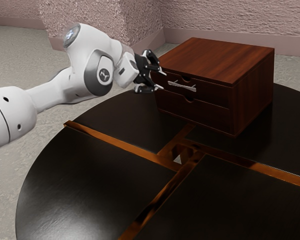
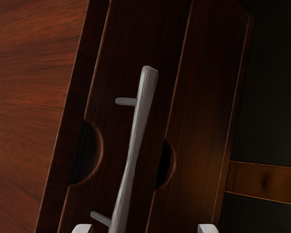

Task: Pull the drawer handle with one arm to open the drawer

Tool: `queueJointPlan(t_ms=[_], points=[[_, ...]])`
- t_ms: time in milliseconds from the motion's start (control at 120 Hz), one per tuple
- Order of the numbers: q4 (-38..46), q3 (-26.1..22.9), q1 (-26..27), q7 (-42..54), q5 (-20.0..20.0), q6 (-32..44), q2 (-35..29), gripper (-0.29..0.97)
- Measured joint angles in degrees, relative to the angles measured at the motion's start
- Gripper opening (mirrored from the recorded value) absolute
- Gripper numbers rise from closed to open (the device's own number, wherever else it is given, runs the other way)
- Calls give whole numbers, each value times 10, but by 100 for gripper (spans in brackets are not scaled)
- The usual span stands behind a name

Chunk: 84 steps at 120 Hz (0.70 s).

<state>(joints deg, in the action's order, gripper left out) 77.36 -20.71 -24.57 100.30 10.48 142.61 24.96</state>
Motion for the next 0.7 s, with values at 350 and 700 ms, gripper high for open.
queueJointPlan(t_ms=[350, 700], points=[[-58, -4, 17, -13, -27, 0, 58, 20], [-92, -4, 36, -22, -46, 1, 90, 19]])
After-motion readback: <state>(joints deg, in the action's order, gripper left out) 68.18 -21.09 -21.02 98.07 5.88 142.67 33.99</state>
